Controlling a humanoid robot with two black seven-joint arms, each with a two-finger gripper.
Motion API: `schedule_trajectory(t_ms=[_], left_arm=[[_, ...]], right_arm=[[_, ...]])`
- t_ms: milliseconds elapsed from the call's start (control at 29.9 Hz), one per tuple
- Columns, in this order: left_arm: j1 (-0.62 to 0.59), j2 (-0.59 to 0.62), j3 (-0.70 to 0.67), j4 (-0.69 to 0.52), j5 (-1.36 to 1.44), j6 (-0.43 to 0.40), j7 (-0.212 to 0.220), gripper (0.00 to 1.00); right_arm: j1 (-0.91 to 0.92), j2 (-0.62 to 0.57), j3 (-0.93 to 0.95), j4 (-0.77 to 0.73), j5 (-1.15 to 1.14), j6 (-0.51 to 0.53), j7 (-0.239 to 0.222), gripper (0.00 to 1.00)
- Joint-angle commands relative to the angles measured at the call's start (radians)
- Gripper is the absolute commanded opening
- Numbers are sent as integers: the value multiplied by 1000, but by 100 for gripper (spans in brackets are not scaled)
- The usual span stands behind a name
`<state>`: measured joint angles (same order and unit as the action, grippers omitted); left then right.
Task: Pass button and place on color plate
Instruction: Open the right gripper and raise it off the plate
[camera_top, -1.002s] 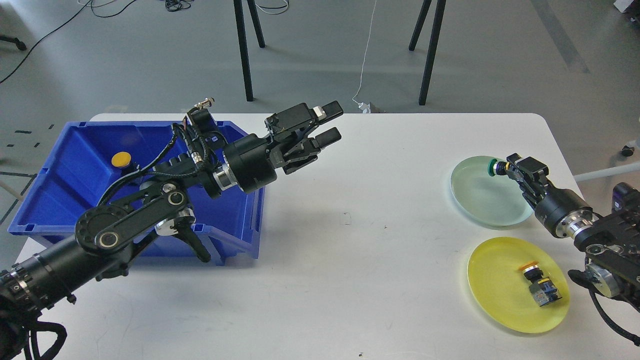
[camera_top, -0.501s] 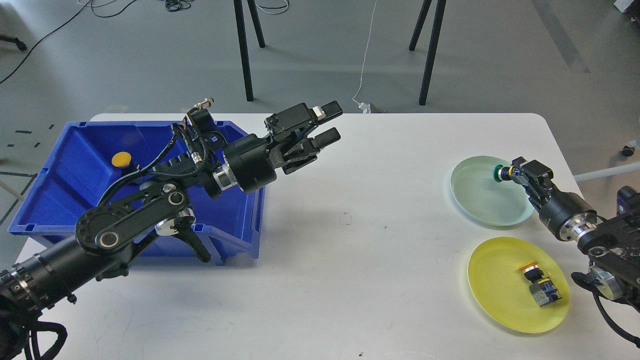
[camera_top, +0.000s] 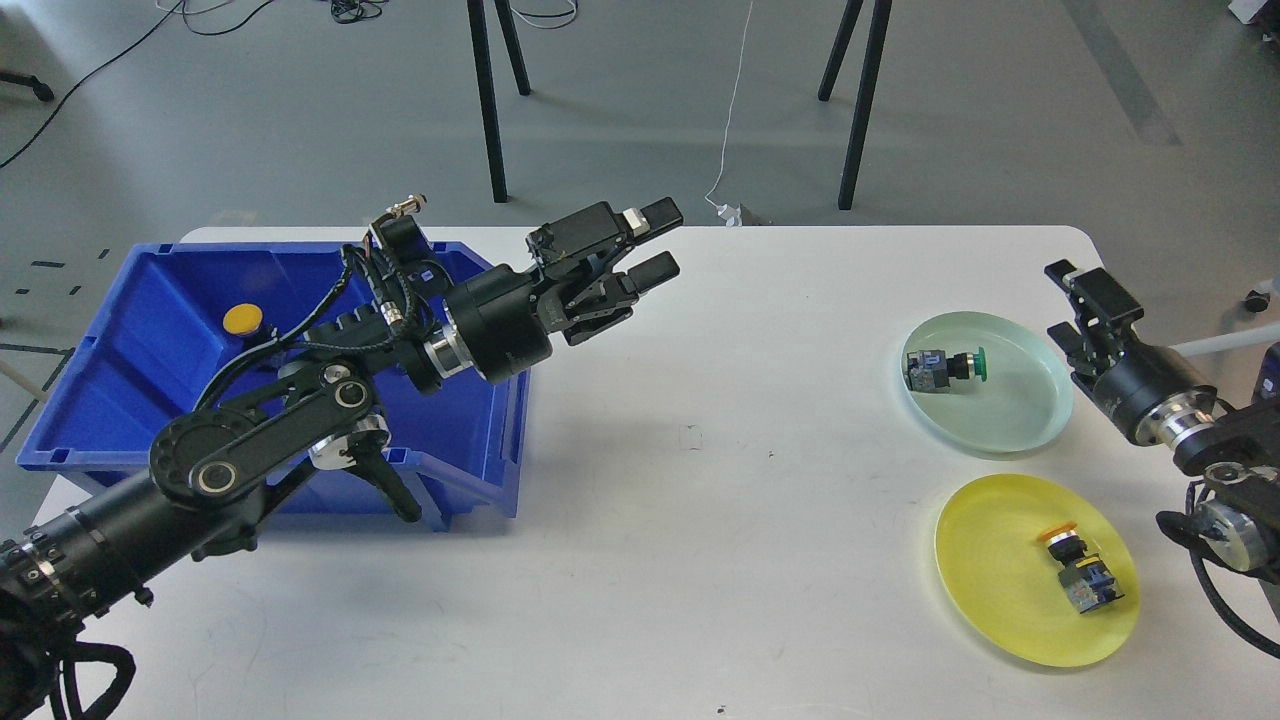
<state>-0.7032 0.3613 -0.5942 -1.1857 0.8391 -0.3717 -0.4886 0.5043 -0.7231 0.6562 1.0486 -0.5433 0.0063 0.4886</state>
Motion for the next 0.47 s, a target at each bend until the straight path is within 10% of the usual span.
schedule_trajectory(t_ms=[0, 434], left_arm=[[-4, 17, -137, 0, -148, -12, 0, 86], [48, 65, -228, -12, -328, -117, 0, 89]], right_arm=[[5, -21, 141, 145, 199, 188, 0, 99], [23, 145, 329, 283, 318, 320, 0, 99]])
